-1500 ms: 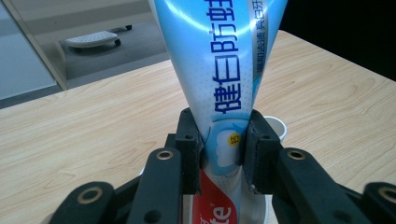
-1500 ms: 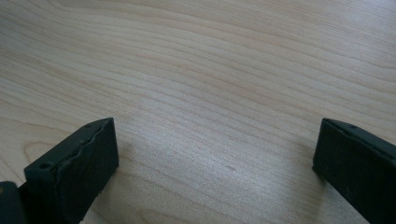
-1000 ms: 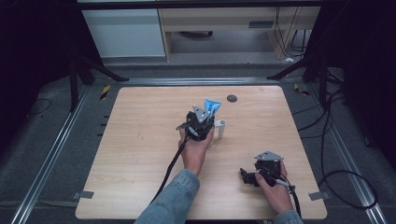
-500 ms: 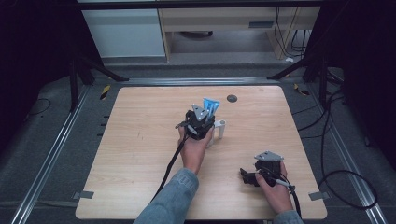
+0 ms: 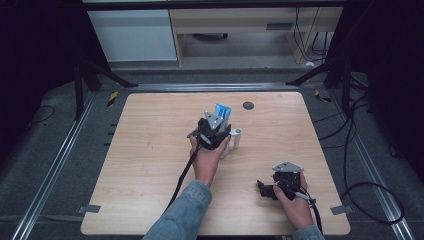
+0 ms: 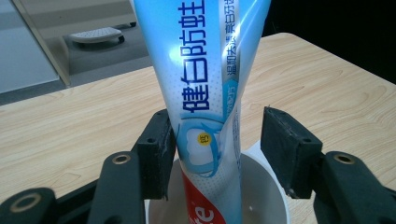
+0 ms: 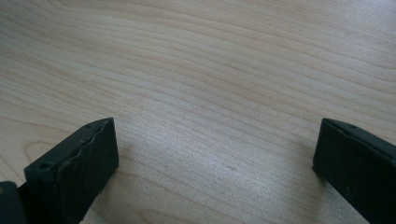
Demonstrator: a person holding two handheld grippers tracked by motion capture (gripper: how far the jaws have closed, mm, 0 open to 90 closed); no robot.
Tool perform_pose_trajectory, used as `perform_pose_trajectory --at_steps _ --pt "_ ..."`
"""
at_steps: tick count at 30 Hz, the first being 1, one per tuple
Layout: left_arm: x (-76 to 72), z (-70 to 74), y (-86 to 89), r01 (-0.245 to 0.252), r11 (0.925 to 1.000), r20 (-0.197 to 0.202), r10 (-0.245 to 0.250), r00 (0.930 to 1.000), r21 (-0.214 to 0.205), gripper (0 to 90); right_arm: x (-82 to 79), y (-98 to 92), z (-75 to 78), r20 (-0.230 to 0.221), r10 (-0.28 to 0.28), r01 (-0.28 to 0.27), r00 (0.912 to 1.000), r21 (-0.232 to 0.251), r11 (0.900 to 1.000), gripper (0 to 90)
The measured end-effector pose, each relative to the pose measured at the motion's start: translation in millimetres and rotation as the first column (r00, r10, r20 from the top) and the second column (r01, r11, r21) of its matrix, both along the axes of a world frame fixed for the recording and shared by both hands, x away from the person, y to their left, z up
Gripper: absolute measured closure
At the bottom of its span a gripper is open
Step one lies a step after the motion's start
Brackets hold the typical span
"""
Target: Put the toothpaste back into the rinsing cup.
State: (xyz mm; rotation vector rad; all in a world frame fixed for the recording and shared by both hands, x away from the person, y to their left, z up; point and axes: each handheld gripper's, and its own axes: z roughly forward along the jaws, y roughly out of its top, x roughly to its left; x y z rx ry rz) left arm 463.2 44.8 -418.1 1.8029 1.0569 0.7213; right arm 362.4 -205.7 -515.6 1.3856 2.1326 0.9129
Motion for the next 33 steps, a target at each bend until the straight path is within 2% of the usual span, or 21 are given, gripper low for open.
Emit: perform_pose_trajectory --at_steps 18,28,33 --pt "3.5 -0.5 13.8 -0.022 0.9997 -0.02 0.021 0.9996 -0.011 37.7 0.0 0.0 0.0 0.0 0.0 0.0 1.0 0.0 1.0 0.4" --pt "2.5 1.2 15.6 -0.009 0.9999 -0.017 0.008 0.9998 -0.013 35.9 0.0 0.0 0.0 0.0 0.0 0.0 1.0 0.0 1.0 0.4" --pt "-0.4 4.6 15.8 0.006 0.9999 -0.022 -0.006 0.9997 -0.016 30.9 0.0 0.0 0.0 0.0 0.0 0.0 1.0 0.0 1.0 0.4"
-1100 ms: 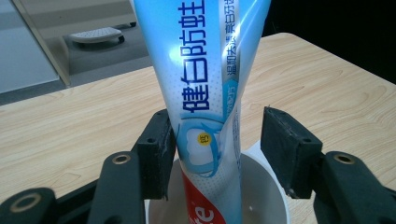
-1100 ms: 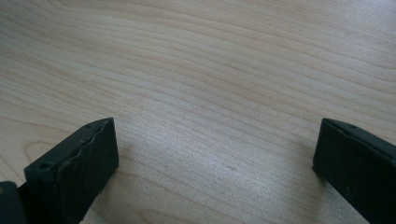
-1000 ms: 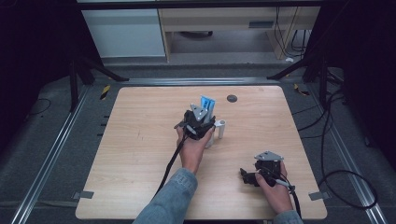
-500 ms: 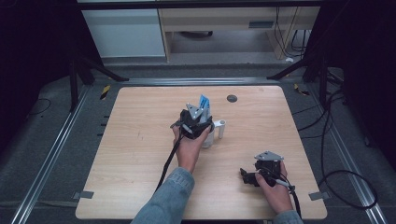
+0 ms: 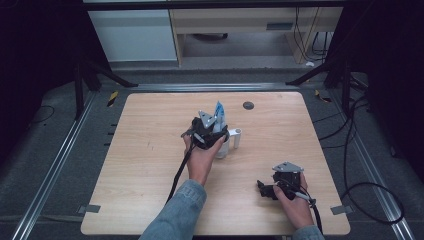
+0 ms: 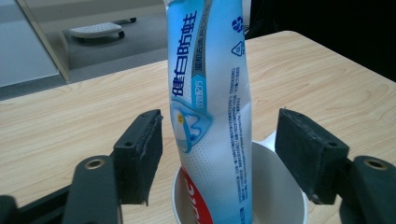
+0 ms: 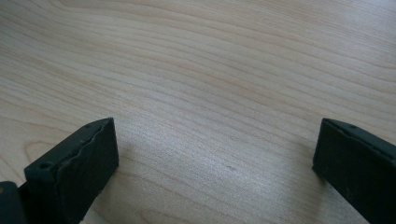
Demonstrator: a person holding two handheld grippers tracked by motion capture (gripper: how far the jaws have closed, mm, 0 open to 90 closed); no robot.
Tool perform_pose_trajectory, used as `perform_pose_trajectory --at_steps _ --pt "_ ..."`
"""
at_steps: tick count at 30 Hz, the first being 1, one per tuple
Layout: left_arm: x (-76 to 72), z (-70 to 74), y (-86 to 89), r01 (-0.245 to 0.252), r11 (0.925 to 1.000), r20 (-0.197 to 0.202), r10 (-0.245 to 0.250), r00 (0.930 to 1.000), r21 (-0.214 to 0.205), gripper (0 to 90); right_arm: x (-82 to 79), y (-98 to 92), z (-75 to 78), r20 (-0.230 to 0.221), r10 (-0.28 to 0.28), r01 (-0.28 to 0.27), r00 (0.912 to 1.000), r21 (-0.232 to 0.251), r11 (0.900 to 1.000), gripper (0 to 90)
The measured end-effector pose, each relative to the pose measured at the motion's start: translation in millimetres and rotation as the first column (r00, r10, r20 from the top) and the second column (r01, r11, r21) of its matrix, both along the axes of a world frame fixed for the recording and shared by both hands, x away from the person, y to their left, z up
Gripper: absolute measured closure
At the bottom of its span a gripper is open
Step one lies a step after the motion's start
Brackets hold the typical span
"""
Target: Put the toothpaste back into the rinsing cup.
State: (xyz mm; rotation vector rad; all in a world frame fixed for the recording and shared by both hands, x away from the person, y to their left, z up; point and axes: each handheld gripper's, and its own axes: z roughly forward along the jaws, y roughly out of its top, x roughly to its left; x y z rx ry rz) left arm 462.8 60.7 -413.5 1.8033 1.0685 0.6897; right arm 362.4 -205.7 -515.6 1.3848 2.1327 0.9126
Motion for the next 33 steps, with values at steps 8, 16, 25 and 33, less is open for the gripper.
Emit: perform_pose_trajectory --at_steps 8,16,25,33 --pt "-5.8 6.9 0.8 0.072 0.9972 -0.022 -0.071 0.9972 0.02 20.5 -0.2 0.2 0.0 0.0 -0.001 0.001 1.0 0.0 1.0 0.6" --pt "-15.7 10.8 -5.1 0.147 0.9866 -0.041 -0.144 0.9887 0.071 10.3 -1.1 0.2 0.0 0.001 0.002 -0.002 1.0 0.0 1.0 0.6" --pt "-23.2 14.1 -11.4 0.203 0.9725 -0.059 -0.197 0.9786 0.114 6.5 -1.2 0.2 0.0 0.001 0.002 -0.002 1.0 -0.001 1.0 0.6" --pt "-38.5 14.4 -13.3 0.274 0.9413 -0.086 -0.262 0.9613 0.198 5.5 -2.3 0.4 0.1 -0.002 0.004 -0.004 1.0 0.002 1.0 0.6"
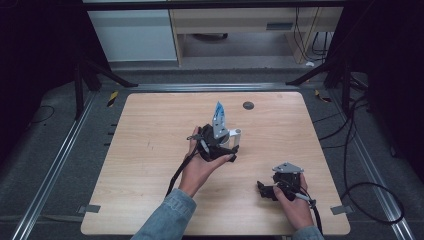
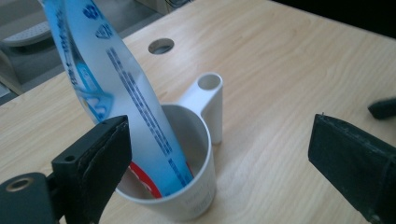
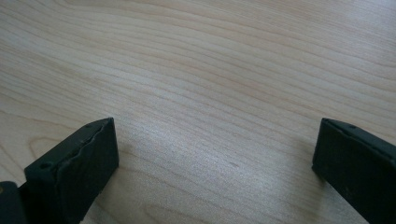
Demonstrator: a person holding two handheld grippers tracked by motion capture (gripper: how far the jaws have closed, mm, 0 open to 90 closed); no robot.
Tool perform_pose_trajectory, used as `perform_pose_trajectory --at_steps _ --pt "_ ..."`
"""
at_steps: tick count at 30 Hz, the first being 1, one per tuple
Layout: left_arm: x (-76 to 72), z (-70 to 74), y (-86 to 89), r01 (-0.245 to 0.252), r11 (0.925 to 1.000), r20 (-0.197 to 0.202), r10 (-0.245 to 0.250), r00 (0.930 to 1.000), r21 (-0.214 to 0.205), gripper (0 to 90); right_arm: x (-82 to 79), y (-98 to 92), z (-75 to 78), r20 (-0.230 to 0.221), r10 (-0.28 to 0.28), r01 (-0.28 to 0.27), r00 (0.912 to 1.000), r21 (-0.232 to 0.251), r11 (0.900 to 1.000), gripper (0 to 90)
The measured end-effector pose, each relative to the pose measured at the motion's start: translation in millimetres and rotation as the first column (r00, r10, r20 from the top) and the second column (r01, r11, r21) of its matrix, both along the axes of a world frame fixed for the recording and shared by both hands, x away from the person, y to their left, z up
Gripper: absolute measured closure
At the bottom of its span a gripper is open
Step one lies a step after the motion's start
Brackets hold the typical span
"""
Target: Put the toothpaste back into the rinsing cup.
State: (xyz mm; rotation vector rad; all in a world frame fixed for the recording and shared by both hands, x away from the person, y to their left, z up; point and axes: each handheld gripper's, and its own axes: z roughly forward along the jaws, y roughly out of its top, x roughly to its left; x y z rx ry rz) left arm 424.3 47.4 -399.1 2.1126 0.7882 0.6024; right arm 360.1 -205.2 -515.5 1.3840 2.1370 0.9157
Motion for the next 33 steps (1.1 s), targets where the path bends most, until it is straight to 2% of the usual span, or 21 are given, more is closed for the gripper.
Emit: perform_pose_trajectory --at_steps 6,15,20,25,27,28,29,33 --pt "-8.8 -6.8 10.2 0.037 0.9985 -0.023 -0.036 0.9991 0.04 5.5 0.0 0.0 0.0 0.0 0.0 0.0 1.0 0.0 1.0 0.6" --pt "-26.1 -16.2 23.9 0.055 0.9967 -0.029 -0.054 0.9981 0.059 5.6 0.0 -0.1 0.0 0.001 0.001 -0.001 1.0 -0.001 1.0 0.6" --pt "-33.8 -24.1 32.8 0.061 0.9943 -0.043 -0.058 0.9974 0.087 5.6 0.0 -0.1 0.0 0.0 0.001 -0.001 1.0 0.0 1.0 0.6" --pt "-36.2 -35.1 48.2 0.037 0.9938 -0.054 -0.032 0.9981 0.105 5.6 0.0 0.0 0.0 0.0 0.001 -0.001 1.0 0.0 1.0 0.6" --pt "-36.1 -40.5 60.9 0.011 0.9944 -0.06 -0.004 0.9982 0.105 5.8 0.0 0.0 0.0 0.0 0.001 -0.001 1.0 0.0 1.0 0.6" --pt "-36.1 -40.5 60.9 0.011 0.9944 -0.06 -0.004 0.9982 0.105 5.9 0.0 0.0 0.0 0.0 0.001 -0.001 1.0 0.0 1.0 0.6" --pt "-34.9 -44.9 70.1 -0.009 0.9942 -0.069 0.017 0.9975 0.107 5.9 0.0 0.0 0.0 0.0 0.0 0.0 1.0 0.0 1.0 0.6" --pt "-33.2 -50.7 82.5 -0.038 0.9933 -0.079 0.046 0.9958 0.109 5.9 0.0 0.0 0.0 0.0 0.0 0.0 1.0 0.0 1.0 0.6"
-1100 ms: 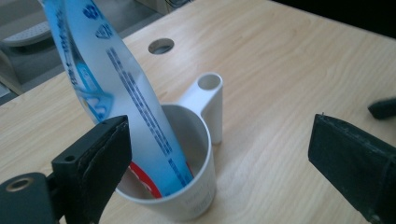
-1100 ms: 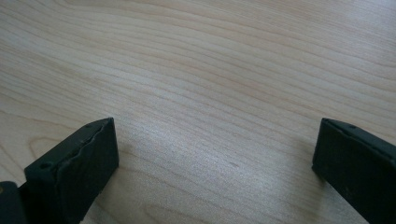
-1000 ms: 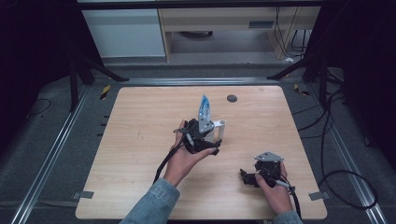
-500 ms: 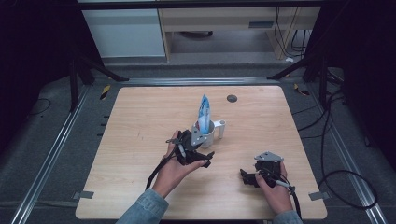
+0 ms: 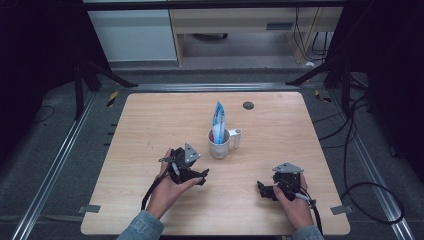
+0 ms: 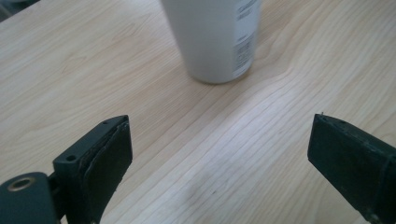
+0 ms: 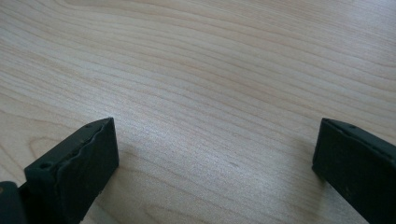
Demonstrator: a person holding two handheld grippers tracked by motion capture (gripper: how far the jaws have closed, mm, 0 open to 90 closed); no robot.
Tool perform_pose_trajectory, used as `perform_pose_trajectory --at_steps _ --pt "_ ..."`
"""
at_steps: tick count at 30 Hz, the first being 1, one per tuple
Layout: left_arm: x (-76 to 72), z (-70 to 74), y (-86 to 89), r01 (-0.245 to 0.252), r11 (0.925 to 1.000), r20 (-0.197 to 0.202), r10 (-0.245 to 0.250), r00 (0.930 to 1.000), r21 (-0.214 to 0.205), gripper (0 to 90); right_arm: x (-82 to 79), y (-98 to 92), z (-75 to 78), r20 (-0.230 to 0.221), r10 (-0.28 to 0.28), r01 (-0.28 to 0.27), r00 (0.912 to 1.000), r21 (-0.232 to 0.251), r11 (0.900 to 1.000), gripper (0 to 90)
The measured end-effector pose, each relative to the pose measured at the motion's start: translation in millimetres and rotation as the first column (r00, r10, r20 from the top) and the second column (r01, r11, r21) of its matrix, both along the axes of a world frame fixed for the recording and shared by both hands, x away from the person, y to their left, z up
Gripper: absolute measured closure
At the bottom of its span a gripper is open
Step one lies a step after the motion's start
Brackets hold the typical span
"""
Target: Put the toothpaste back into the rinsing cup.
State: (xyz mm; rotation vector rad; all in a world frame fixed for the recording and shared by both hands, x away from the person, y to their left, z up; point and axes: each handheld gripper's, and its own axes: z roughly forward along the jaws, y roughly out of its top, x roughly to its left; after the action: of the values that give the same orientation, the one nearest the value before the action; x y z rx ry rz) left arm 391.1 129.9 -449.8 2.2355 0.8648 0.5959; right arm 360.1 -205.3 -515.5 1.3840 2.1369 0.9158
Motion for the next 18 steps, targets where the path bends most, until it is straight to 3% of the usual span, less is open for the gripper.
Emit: perform_pose_trajectory --at_steps 4,5,8,11,12,13,18 --pt "2.8 -1.2 14.6 -0.051 0.9984 -0.006 0.051 0.9987 -0.024 6.1 0.0 0.0 0.0 -0.001 0.001 -0.001 1.0 0.001 1.0 0.5" --pt "5.2 -1.9 22.9 -0.085 0.996 -0.008 0.085 0.9963 -0.027 6.2 0.0 0.0 0.0 -0.001 0.001 -0.001 1.0 0.001 1.0 0.5" --pt "8.4 -2.5 33.0 -0.122 0.992 -0.016 0.121 0.9925 -0.031 6.4 0.0 0.0 0.0 -0.001 0.002 -0.002 1.0 0.0 1.0 0.5" --pt "13.2 -4.2 50.4 -0.179 0.9828 -0.026 0.178 0.9836 -0.044 6.4 0.0 0.1 0.0 0.0 0.003 -0.003 1.0 0.0 1.0 0.5" --pt "16.9 -6.1 62.8 -0.213 0.976 -0.036 0.211 0.9767 -0.045 6.4 0.0 0.1 0.0 -0.001 0.003 -0.003 1.0 0.0 1.0 0.5" --pt "16.9 -6.1 62.8 -0.213 0.976 -0.036 0.211 0.9767 -0.045 6.4 0.0 0.1 0.0 -0.001 0.003 -0.003 1.0 0.0 1.0 0.5" --pt "25.0 -11.9 93.1 -0.289 0.9569 -0.056 0.287 0.9563 -0.031 6.4 0.0 0.2 0.0 -0.001 0.002 -0.002 1.0 0.0 1.0 0.5"
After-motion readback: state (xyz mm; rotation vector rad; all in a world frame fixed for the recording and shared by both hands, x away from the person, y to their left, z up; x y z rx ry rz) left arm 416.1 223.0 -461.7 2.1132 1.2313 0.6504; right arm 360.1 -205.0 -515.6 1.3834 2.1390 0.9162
